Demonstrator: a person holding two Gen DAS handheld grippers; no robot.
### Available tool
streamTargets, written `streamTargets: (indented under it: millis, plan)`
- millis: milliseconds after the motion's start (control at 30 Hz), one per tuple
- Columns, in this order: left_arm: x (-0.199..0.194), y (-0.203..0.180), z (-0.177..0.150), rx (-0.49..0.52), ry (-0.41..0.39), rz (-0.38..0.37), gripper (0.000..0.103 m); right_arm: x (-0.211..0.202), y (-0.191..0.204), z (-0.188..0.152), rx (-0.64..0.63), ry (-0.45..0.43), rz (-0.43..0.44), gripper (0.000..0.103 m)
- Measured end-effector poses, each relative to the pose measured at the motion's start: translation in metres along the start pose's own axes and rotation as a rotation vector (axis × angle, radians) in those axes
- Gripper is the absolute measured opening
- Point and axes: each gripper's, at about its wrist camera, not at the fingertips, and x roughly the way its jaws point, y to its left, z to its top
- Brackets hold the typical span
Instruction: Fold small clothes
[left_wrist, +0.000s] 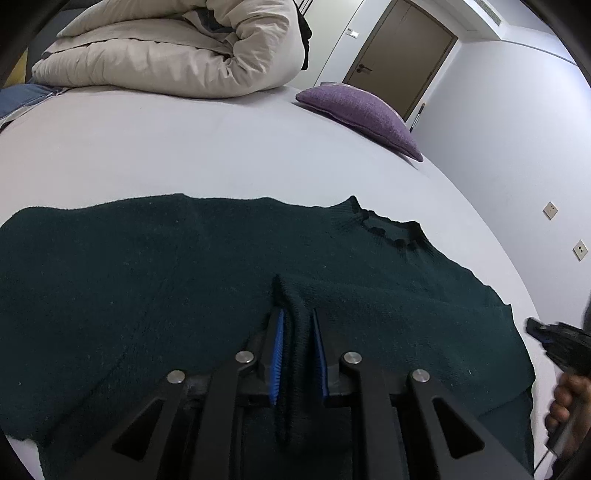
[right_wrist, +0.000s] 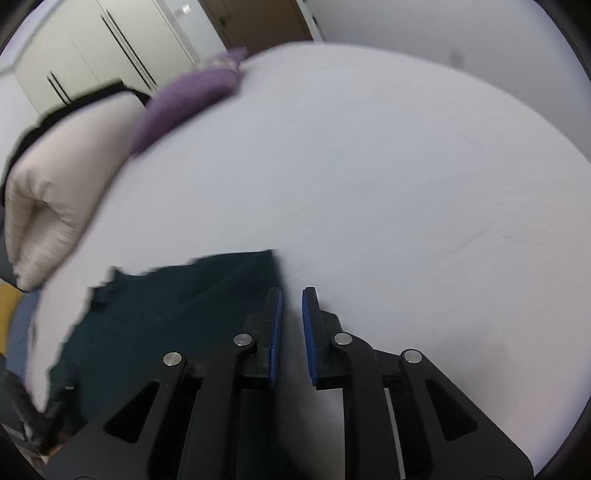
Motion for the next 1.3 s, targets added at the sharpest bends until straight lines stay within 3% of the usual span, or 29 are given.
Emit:
streamTargets:
  millis: [167, 267, 333, 433, 467, 500, 567, 600, 667, 767, 867, 1033, 1200, 1300]
  plan:
    - [0.0, 0.0, -0.003, -0.004, -0.002, -0.005, 0.017, -0.016, 0.037, -0.036, -0.164, 0.057, 0.07, 0.013]
    - [0.0, -0.001, -0.003, -0.001, -0.003, -0.005, 0.018, 0.007, 0.013, -0.051, -0.124, 0.109, 0.029, 0.007]
    - [0.001, 0.0, -0.002, -0.01, 0.003, -0.019, 0.021, 0.005, -0.006, -0.05, -0.086, 0.059, 0.046, 0.0]
    - [-0.005, 0.0, 0.004, -0.016, 0.042, -0.05, 0.036, -0.003, -0.016, -0.047, -0.045, 0.048, 0.018, 0.0]
    - [-0.01, -0.002, 0.005, -0.003, 0.045, -0.036, 0.051, -0.008, -0.015, -0.047, -0.052, 0.039, -0.023, 0.012]
    - [-0.019, -0.003, 0.006, 0.011, 0.037, -0.011, 0.071, -0.017, -0.014, -0.046, -0.049, 0.027, -0.049, 0.016]
    - [-0.04, 0.0, 0.006, 0.018, 0.009, 0.054, 0.091, -0.043, -0.011, -0.048, -0.027, -0.017, -0.004, 0.023]
    - [-0.055, 0.005, 0.006, 0.017, -0.023, 0.074, 0.091, -0.057, -0.008, -0.05, -0.027, -0.041, 0.011, 0.032]
    - [-0.082, 0.022, 0.006, -0.003, -0.059, 0.068, 0.091, -0.085, 0.008, -0.058, -0.052, -0.084, 0.027, 0.037]
    - [-0.13, 0.066, -0.002, -0.095, -0.107, 0.069, 0.091, -0.11, 0.036, -0.078, -0.11, -0.064, 0.099, 0.037]
    - [-0.179, 0.129, -0.017, -0.249, -0.159, 0.095, 0.09, -0.126, 0.069, -0.103, -0.17, -0.03, 0.174, 0.038]
    - [-0.239, 0.242, -0.061, -0.618, -0.225, 0.102, 0.082, -0.132, 0.121, -0.149, -0.196, 0.077, 0.316, 0.038]
    - [-0.26, 0.311, -0.1, -0.925, -0.303, 0.039, 0.072, -0.126, 0.159, -0.183, -0.216, 0.153, 0.356, 0.038]
    - [-0.259, 0.33, -0.102, -1.023, -0.346, 0.032, 0.071, -0.128, 0.173, -0.196, -0.219, 0.173, 0.372, 0.038]
